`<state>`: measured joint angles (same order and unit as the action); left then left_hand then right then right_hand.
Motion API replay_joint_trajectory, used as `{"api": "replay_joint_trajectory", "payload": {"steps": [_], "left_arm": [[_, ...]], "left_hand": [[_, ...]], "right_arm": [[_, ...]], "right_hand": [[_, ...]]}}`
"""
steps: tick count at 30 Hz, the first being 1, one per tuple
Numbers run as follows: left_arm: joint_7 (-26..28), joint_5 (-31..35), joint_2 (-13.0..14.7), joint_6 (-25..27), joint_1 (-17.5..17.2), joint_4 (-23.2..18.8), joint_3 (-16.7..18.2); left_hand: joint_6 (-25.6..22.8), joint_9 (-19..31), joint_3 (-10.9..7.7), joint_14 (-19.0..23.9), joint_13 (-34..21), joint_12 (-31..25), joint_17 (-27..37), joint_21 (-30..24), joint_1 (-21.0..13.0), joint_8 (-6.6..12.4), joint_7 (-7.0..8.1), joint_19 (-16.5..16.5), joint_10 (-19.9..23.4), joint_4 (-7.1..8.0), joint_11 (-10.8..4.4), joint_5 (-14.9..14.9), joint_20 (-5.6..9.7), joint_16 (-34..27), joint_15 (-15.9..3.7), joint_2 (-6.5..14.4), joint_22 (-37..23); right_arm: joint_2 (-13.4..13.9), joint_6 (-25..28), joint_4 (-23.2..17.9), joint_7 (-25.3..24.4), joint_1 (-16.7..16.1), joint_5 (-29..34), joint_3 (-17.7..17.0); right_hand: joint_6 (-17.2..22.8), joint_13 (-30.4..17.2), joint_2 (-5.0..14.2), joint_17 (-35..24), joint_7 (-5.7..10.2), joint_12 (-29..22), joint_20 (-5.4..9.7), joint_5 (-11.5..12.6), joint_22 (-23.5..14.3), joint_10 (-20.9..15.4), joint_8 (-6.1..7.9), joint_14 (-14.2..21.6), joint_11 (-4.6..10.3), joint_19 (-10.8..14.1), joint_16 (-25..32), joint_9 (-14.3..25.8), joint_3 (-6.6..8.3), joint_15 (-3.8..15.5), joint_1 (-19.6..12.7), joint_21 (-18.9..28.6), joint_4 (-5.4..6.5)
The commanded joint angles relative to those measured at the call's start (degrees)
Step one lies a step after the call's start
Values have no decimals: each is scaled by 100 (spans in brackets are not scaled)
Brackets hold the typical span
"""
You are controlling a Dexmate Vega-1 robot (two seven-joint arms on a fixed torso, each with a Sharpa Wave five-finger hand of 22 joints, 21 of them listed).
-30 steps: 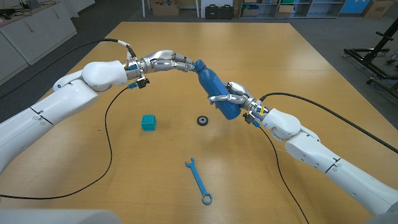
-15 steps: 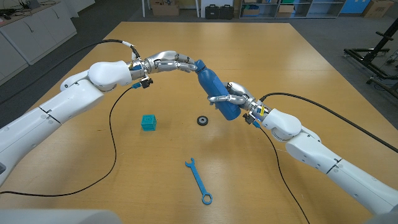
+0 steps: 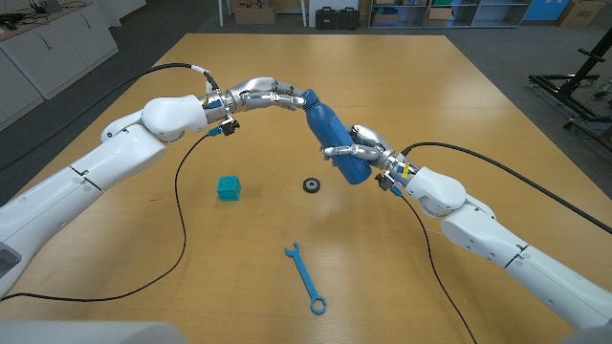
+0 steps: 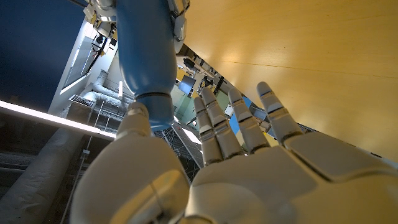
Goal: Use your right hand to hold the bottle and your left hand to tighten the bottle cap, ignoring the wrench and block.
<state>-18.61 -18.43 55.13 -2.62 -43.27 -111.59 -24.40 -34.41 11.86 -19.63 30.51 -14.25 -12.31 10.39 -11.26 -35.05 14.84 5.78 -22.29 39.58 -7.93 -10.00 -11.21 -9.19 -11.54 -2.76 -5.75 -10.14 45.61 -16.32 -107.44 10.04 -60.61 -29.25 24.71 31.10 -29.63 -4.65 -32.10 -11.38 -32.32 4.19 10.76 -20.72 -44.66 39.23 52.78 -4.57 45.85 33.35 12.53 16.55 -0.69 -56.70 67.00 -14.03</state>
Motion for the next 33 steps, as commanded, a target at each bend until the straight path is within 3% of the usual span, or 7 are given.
{"api": "replay_joint_trajectory", "payload": {"steps": [1,10,15,20,22,24,33], "left_arm": [[145,120,-81,56,-32,34,-55],[138,86,-273,218,145,132,-161],[55,-134,-354,198,168,220,-145],[63,-424,-408,244,100,265,-72],[56,-506,-420,258,82,283,-62],[57,-533,-423,255,76,294,-64],[124,-598,-408,152,-10,278,-25]], "left_hand": [[-63,13,-112,72,-17,-46,16,-44,-121,52,60,-70,66,-105,-55,12,15,-38,-466,-3,3],[-197,12,-153,168,-23,-80,23,-50,-129,105,52,-123,186,-80,-45,29,56,-65,-506,66,3],[-47,13,-40,101,-29,9,53,-9,284,22,-161,-70,6,107,259,106,46,-31,-391,85,-2],[70,22,95,8,-40,29,76,19,695,-39,-369,15,-80,262,459,133,13,-6,-257,65,-8],[68,29,200,-6,-31,20,94,21,1081,-53,-499,67,-75,427,684,132,14,-17,-151,113,-14],[73,29,237,-12,-28,12,97,31,1219,-64,-572,111,-63,482,726,130,-1,-19,-103,128,-15],[99,22,412,-55,-18,18,104,30,1619,-99,-636,153,-97,613,800,127,-38,-14,18,11,-17]], "right_arm": [[104,-146,-169,12,-124,-128,-192],[157,-223,-221,-31,-269,-159,-293],[157,-208,-197,-41,-291,-163,-301],[152,-173,-170,-37,-279,-141,-279],[140,-158,-152,-28,-267,-144,-265],[130,-149,-135,-19,-256,-139,-249],[104,-50,-105,-35,-210,-91,-184]], "right_hand": [[1581,-23,1308,-27,1392,-3,873,-30,-11,-1349,19,859,1307,-85,3,10,604,1270,-1247,47,550],[1587,-40,1306,-36,1403,1,872,-29,3,-1355,17,865,1314,-89,-2,11,605,1269,-1243,66,550],[1584,-36,1306,-41,1400,11,873,-29,11,-1361,14,865,1310,-90,-6,11,607,1265,-1240,76,552],[1595,-50,1310,-46,1397,12,874,-29,19,-1361,16,867,1307,-90,-9,11,609,1266,-1237,87,554],[1598,-49,1310,-49,1391,15,875,-29,24,-1368,16,867,1309,-92,-11,11,611,1267,-1238,91,553],[1592,-49,1310,-51,1393,21,875,-28,28,-1364,13,868,1312,-94,-13,11,613,1267,-1240,94,551],[1601,-53,1301,-60,1395,34,874,-28,45,-1368,12,871,1315,-100,-20,11,615,1265,-1239,110,547]]}}
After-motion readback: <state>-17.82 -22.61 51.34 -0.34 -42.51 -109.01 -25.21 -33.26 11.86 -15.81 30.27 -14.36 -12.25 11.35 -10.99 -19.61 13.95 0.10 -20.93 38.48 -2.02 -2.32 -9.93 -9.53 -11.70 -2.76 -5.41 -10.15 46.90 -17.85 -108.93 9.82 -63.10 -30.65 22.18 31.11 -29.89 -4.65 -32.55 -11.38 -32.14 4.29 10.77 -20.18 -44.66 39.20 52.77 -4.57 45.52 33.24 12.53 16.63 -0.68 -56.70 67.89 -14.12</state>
